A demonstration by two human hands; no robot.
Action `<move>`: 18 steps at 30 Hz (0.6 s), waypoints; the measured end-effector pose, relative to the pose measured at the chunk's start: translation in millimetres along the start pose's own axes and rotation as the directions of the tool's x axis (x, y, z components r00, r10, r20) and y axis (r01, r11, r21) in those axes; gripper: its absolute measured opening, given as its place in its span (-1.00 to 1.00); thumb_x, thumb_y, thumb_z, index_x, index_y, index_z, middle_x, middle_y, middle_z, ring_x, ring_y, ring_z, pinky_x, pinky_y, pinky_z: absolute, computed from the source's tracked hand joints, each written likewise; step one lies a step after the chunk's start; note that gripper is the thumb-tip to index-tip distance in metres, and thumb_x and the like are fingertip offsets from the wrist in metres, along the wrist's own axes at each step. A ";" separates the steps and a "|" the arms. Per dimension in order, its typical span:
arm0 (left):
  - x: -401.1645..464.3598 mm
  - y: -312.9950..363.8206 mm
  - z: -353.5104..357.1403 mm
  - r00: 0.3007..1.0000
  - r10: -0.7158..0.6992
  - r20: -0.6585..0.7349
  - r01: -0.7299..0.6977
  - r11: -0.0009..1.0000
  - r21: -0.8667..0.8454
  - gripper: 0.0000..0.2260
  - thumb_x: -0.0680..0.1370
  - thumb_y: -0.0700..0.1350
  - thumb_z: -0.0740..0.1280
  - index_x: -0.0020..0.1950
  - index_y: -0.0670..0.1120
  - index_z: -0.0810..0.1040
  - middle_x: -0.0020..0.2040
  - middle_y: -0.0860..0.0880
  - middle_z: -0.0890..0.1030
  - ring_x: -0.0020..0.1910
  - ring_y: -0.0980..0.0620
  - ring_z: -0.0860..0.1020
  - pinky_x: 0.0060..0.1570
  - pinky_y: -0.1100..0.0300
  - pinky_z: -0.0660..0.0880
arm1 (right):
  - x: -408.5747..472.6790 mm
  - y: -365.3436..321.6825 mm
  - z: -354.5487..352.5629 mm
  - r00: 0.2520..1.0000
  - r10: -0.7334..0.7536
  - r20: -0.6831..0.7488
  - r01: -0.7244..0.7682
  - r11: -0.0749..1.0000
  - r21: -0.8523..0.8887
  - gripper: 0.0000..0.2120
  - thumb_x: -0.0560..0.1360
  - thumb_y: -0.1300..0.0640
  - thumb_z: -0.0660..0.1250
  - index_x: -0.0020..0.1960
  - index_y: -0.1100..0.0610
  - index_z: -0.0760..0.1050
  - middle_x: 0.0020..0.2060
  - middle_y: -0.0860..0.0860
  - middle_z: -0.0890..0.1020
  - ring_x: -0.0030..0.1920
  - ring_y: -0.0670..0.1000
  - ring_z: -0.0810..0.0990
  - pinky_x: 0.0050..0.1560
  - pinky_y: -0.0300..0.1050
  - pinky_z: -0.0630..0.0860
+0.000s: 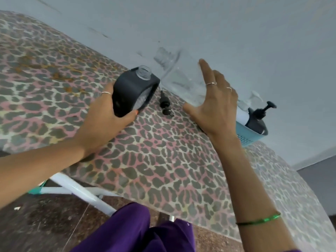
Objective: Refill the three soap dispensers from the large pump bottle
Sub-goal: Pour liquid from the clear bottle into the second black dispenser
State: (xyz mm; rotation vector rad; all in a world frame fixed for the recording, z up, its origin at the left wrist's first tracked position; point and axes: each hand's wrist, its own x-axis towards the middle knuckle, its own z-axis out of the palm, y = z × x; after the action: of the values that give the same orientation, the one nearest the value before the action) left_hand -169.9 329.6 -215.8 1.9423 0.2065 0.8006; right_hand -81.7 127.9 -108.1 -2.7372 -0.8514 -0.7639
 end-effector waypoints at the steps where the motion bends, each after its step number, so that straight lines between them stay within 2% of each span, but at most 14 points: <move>1: -0.6 2.3 -0.7 1.000 -0.003 0.000 0.003 1.000 -0.002 -0.46 0.46 -0.10 0.48 0.36 -0.12 0.34 0.00 0.29 0.43 -0.12 0.70 0.36 -0.24 0.71 0.28 | 1.4 1.2 -0.8 1.000 -0.003 -0.002 0.003 1.000 -0.009 -0.14 0.37 -0.12 0.40 0.56 -0.08 0.07 0.35 0.11 0.39 0.29 0.18 0.42 0.33 0.27 0.28; 4: -1.7 7.0 -2.1 1.000 -0.004 0.010 0.004 1.000 0.010 -0.48 0.47 -0.13 0.47 0.36 -0.12 0.34 -0.03 0.33 0.42 -0.13 0.65 0.40 -0.25 0.68 0.32 | 5.0 4.7 -3.0 1.000 -0.002 -0.022 0.002 1.000 -0.027 -0.14 0.37 -0.11 0.40 0.56 -0.07 0.08 0.35 0.14 0.39 0.30 0.21 0.41 0.33 0.28 0.28; 8: -1.2 9.6 -4.3 1.000 -0.020 0.003 0.020 0.999 0.035 -0.61 0.47 -0.13 0.45 0.20 -0.02 0.34 -0.06 0.11 0.52 -0.18 0.45 0.48 -0.23 0.53 0.43 | 9.8 7.3 -6.5 0.999 -0.014 -0.049 0.012 0.999 -0.052 -0.15 0.35 -0.06 0.43 0.55 -0.05 0.12 0.33 0.16 0.41 0.29 0.23 0.41 0.31 0.29 0.29; 11: -1.4 11.4 -5.3 1.000 -0.026 -0.010 0.026 1.000 0.001 -0.64 0.47 -0.15 0.45 0.15 0.01 0.35 -0.06 0.06 0.57 -0.10 0.27 0.54 -0.24 0.48 0.46 | 10.6 10.8 -9.2 0.998 -0.023 -0.057 0.019 0.998 -0.067 -0.16 0.35 -0.06 0.43 0.55 -0.04 0.13 0.32 0.17 0.42 0.28 0.25 0.42 0.30 0.29 0.29; 15: -2.2 14.4 -6.0 1.000 -0.003 -0.009 0.002 0.999 -0.043 -0.67 0.46 -0.20 0.44 0.10 -0.01 0.36 -0.14 0.11 0.55 -0.17 0.27 0.55 -0.32 0.49 0.43 | 11.1 14.3 -9.2 0.999 -0.040 -0.032 0.037 0.995 -0.095 -0.14 0.34 -0.06 0.44 0.55 -0.03 0.13 0.33 0.18 0.41 0.28 0.27 0.41 0.30 0.28 0.26; 18: -1.5 15.2 -6.1 1.000 -0.001 -0.011 0.001 0.999 -0.049 -0.67 0.46 -0.21 0.44 0.08 0.00 0.36 -0.16 0.05 0.55 -0.21 0.20 0.53 -0.35 0.44 0.44 | 12.7 15.2 -9.7 0.998 -0.058 -0.005 0.057 0.992 -0.111 -0.12 0.33 -0.05 0.45 0.55 -0.04 0.11 0.35 0.19 0.40 0.31 0.28 0.39 0.33 0.29 0.23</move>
State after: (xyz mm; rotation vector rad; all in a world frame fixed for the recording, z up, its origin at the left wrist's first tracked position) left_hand -177.7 325.8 -201.8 1.8921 0.1929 0.8086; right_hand -68.1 118.5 -93.4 -2.8144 -0.9158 -0.8574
